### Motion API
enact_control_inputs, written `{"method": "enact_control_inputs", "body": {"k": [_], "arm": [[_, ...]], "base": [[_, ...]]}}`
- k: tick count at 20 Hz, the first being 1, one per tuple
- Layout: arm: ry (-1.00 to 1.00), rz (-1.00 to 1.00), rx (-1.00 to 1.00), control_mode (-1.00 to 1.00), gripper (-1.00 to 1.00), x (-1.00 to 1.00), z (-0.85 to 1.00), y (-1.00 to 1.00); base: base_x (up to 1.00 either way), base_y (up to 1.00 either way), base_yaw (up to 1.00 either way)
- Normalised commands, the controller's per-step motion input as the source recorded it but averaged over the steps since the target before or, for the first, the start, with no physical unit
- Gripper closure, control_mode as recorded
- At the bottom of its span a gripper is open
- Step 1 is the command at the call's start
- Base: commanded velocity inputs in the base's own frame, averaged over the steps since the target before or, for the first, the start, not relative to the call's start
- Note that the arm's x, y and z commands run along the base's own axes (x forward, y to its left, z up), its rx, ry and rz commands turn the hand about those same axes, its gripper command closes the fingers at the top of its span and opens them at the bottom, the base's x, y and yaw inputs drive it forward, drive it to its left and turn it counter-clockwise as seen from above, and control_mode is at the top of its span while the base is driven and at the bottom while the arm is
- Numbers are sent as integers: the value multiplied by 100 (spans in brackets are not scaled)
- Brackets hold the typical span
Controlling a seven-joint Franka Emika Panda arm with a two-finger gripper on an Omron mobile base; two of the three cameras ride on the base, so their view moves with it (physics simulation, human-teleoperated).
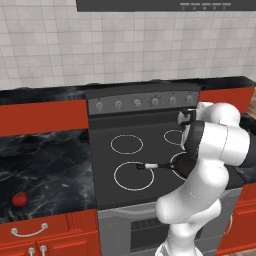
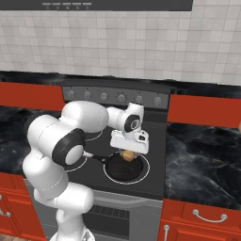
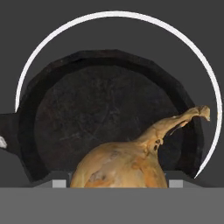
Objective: Place the pan on the front right burner on the stove. Then place the tomato and the onion in the pan and turn on the front right burner.
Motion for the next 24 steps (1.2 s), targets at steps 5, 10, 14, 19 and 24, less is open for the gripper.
{"method": "enact_control_inputs", "body": {"k": [5, 10, 14, 19, 24], "arm": [[0, 0, 0, -100, 100, 0, -25, 0], [0, 0, 0, -100, 100, 0, -25, 0], [0, 0, 0, -100, 100, 0, -18, 0], [0, 0, 0, -100, -100, 0, -5, 0], [-3, 0, 0, -100, -100, -18, 11, 0]], "base": [[0, 0, 0], [0, 0, 0], [0, 0, 0], [0, 0, 0], [0, 0, 0]]}}
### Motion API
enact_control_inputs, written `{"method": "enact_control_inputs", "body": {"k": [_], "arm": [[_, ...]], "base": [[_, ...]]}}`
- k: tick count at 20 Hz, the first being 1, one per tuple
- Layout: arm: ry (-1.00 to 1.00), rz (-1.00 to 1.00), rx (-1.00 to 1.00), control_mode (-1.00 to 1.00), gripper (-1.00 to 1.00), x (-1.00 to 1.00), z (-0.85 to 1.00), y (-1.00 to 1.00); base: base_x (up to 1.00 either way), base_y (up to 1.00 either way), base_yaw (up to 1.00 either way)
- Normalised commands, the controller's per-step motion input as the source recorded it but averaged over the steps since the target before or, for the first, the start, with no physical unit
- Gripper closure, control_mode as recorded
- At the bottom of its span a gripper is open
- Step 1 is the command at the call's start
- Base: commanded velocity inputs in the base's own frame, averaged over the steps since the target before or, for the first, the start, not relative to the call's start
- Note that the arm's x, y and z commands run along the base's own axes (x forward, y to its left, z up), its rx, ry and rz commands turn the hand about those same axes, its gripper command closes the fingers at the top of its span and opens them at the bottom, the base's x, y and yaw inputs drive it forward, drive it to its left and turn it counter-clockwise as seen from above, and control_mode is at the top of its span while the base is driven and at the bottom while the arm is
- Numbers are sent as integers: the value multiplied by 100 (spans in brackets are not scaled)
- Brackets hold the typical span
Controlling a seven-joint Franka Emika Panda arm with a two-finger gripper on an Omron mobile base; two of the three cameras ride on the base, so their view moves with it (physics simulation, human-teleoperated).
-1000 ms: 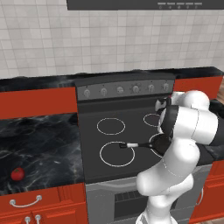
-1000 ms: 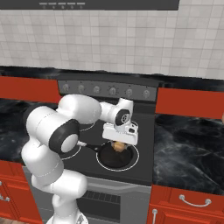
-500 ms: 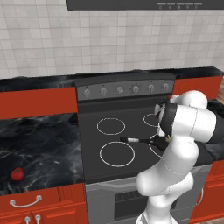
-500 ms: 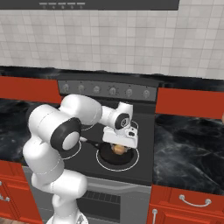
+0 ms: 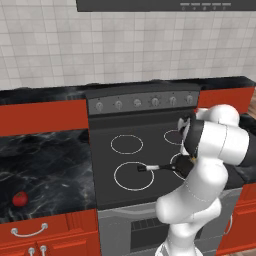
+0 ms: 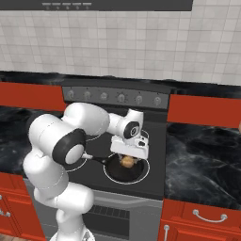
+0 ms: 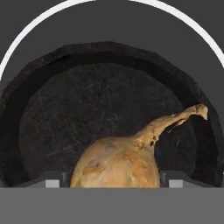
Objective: Place the pan on the front right burner on the stove. Then place the tomato and the onion in the pan and turn on the front right burner.
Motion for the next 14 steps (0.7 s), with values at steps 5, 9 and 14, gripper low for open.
{"method": "enact_control_inputs", "body": {"k": [5, 9, 14], "arm": [[-5, 0, 0, -100, -100, -36, 45, 0], [-9, 0, 0, -100, -100, -32, 83, 4], [-7, 0, 0, -100, -100, -13, 95, 46]], "base": [[0, 0, 0], [0, 0, 0], [0, 0, 0]]}}
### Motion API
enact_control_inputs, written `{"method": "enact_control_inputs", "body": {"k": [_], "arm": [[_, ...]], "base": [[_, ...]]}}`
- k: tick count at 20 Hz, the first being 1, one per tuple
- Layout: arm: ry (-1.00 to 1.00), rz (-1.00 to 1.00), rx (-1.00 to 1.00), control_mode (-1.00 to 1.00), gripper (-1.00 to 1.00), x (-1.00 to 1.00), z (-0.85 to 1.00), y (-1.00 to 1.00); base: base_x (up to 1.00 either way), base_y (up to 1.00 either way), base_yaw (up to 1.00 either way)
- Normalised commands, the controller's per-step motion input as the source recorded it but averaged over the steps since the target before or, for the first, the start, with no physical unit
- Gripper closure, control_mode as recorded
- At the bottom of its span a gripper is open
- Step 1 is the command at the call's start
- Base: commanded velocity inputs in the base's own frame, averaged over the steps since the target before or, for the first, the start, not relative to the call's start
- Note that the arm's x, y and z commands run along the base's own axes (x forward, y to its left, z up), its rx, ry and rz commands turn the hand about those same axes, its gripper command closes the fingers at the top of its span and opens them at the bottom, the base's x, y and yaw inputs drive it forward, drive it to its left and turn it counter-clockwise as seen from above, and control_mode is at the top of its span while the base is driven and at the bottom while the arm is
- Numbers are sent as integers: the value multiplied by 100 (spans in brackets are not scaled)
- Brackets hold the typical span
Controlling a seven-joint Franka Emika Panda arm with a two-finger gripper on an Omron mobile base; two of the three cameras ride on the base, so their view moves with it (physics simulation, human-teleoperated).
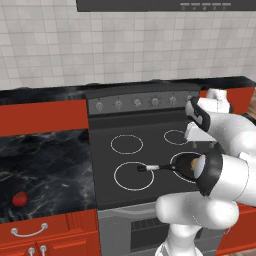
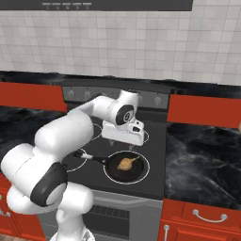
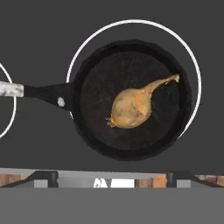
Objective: Place the pan on the front right burner on the stove. Then place the tomato and the onion in the pan and turn on the front right burner.
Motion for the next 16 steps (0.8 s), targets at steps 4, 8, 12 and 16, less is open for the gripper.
{"method": "enact_control_inputs", "body": {"k": [4, 8, 12, 16], "arm": [[0, 0, 0, -100, -100, 0, 56, 97], [0, 5, 0, -100, -100, 0, 36, 100], [0, 8, 0, -100, -100, -3, 28, 100], [0, 9, 0, -100, -100, -14, 16, 100]], "base": [[0, 0, 0], [0, 0, 0], [0, 0, 0], [0, 0, 0]]}}
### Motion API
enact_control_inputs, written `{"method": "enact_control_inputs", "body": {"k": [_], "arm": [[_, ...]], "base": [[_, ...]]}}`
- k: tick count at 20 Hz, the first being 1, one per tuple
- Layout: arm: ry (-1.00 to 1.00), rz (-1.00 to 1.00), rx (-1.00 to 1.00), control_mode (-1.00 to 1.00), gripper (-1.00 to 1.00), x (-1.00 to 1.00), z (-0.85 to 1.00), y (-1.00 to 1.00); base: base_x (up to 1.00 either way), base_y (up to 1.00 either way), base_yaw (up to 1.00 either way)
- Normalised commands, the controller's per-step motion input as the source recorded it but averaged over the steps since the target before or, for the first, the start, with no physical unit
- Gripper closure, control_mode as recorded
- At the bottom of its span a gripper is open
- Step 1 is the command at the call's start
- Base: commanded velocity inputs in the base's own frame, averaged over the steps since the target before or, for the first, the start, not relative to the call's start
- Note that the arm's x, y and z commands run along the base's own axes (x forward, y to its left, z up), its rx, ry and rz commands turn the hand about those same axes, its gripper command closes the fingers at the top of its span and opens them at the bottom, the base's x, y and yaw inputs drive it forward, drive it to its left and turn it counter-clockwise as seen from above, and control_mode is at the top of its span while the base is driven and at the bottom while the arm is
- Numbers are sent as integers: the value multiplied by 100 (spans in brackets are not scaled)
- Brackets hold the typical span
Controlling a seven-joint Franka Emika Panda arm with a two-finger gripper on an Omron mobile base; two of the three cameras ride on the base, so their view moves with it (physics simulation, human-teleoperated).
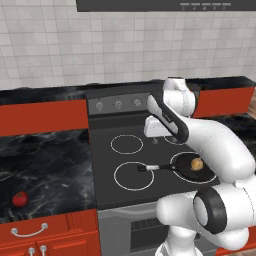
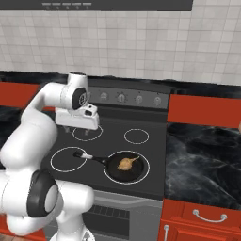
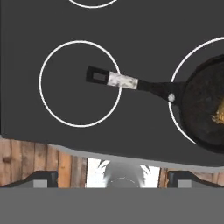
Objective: Place the pan on the front right burner on the stove. Then place the tomato and the onion in the pan and turn on the front right burner.
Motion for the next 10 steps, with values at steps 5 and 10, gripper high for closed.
{"method": "enact_control_inputs", "body": {"k": [5, 10], "arm": [[0, 9, 0, -100, -100, -23, 4, 100], [0, 8, 0, -100, -100, -20, 0, 100]], "base": [[0, 0, 0], [0, 0, 0]]}}
